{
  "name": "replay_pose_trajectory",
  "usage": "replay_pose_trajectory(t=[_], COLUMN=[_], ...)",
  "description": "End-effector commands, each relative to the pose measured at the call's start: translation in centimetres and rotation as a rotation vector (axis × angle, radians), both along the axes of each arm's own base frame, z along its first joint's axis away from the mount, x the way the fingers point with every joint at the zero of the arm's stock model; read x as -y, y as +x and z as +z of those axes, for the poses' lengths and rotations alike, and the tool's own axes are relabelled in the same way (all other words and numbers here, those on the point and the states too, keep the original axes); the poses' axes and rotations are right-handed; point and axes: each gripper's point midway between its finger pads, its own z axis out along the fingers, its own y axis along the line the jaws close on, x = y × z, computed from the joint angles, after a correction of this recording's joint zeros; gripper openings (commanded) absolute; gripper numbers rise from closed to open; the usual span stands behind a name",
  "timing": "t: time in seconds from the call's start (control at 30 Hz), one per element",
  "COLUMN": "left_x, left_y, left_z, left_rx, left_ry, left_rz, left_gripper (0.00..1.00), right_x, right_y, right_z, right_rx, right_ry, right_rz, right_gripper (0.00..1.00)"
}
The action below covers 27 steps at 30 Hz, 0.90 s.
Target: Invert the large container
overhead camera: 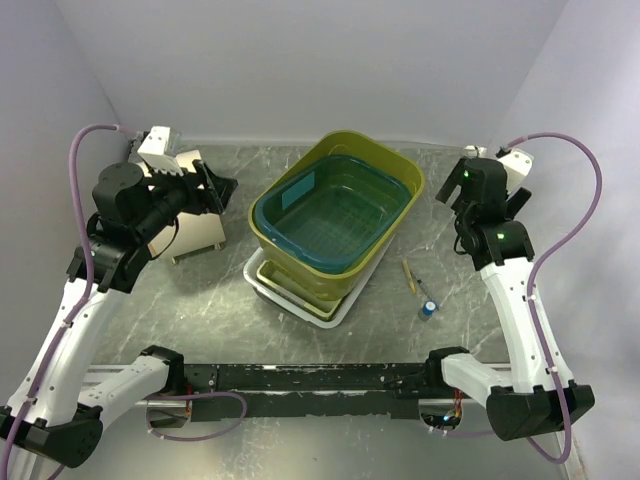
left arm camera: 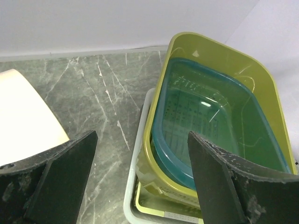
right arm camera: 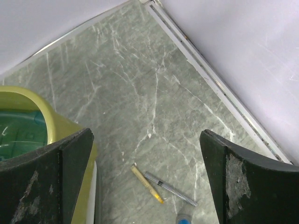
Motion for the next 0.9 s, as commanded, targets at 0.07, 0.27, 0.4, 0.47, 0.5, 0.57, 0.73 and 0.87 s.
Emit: replay_pose_trajectory(t=[0.07, 0.27, 0.4, 0.47, 0.5, 0.57, 0.73, 0.87], left_x=[-1.6, -2.8, -2.6, -2.7, -2.7, -3.1, -5.2, -2.7], left_y=[-0.2, -0.6, -0.5, -0.3, -0.1, 0.1, 0.4, 0.0], left_z=[1.9, 2.7, 1.8, 1.0, 0.6, 0.1, 0.2, 0.6], left_rx=[0.036, 0.054, 0.026, 0.0, -0.015, -0.033, -0.056, -0.031], left_ry=[0.059, 0.086, 0.07, 0.072, 0.081, 0.138, 0.254, 0.192], left_rz=[0.066, 0.115, 0.112, 0.125, 0.128, 0.131, 0.209, 0.085], left_gripper=[0.9, 0.89, 0.88, 0.87, 0.87, 0.87, 0.9, 0.9], right_x=[0.3, 0.5, 0.3, 0.3, 0.4, 0.8, -1.3, -6.3], right_y=[-0.5, -0.8, -0.8, -0.8, -0.8, -1.0, -0.7, -0.1], right_z=[0.1, 0.0, -0.4, -0.4, -0.4, 0.0, 4.3, 8.1], right_rx=[0.035, 0.038, 0.039, 0.037, 0.038, 0.039, 0.054, 0.236], right_ry=[0.023, 0.008, 0.025, 0.037, 0.037, 0.03, 0.009, 0.076], right_rz=[-0.03, -0.023, -0.024, -0.037, -0.046, -0.072, 0.117, 0.42], right_gripper=[1.0, 1.0, 1.0, 1.0, 1.0, 1.0, 1.0, 1.0])
